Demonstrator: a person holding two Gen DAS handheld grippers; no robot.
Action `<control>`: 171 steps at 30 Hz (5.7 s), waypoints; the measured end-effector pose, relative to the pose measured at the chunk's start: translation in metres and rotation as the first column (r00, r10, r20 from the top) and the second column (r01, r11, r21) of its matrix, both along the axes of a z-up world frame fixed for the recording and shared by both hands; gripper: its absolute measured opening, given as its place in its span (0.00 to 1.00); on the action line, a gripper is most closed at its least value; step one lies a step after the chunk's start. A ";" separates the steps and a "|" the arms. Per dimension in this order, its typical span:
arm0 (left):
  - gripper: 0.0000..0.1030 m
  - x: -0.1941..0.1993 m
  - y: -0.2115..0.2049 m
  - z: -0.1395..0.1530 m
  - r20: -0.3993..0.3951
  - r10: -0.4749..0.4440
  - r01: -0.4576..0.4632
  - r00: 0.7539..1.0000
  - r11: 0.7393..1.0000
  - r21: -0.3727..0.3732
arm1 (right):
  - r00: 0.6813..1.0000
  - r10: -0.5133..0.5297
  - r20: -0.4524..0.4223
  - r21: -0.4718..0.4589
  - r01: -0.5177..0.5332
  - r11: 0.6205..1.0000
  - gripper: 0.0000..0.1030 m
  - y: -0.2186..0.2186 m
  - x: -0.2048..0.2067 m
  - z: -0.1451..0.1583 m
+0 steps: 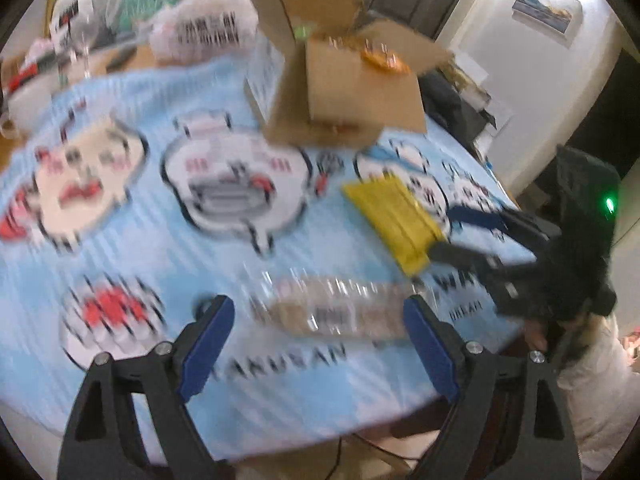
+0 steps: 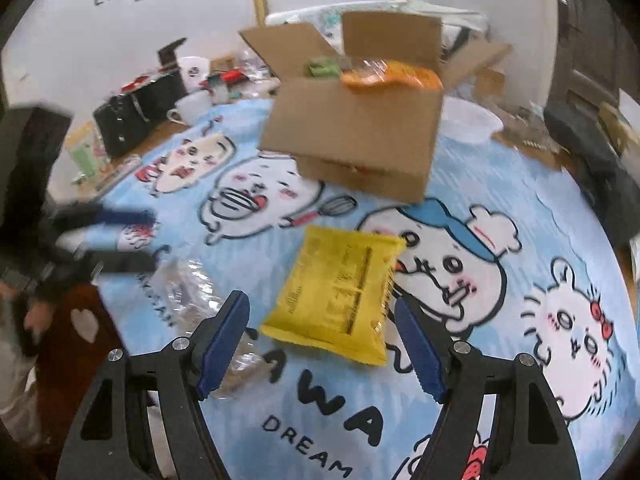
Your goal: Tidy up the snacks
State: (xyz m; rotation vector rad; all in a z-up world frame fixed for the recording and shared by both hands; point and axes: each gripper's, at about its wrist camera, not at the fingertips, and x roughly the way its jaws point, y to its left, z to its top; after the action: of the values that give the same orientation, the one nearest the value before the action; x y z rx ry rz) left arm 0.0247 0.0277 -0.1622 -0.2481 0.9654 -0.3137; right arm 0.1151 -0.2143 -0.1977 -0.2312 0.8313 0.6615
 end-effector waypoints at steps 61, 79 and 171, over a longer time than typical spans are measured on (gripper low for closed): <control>0.46 0.103 -0.145 -0.009 0.022 -0.279 0.252 0.960 0.898 0.361 | 0.978 -0.200 0.049 0.017 0.200 0.980 0.64 -0.100 0.021 -0.024; 0.37 0.054 -0.111 -0.010 0.043 -0.178 0.154 0.983 0.931 0.331 | 0.976 -0.217 0.034 -0.045 0.218 0.975 0.69 -0.093 0.022 -0.025; 0.92 0.084 -0.014 0.180 0.590 0.090 -0.234 0.803 0.957 0.172 | 0.878 -0.199 0.436 0.339 0.044 0.940 1.00 -0.023 0.078 0.150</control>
State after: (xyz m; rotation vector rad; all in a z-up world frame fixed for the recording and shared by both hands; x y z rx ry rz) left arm 0.1087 0.0133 0.0179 -0.0059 0.3623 -0.0958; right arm 0.1935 -0.2369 -0.0472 -0.0339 0.2635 0.5777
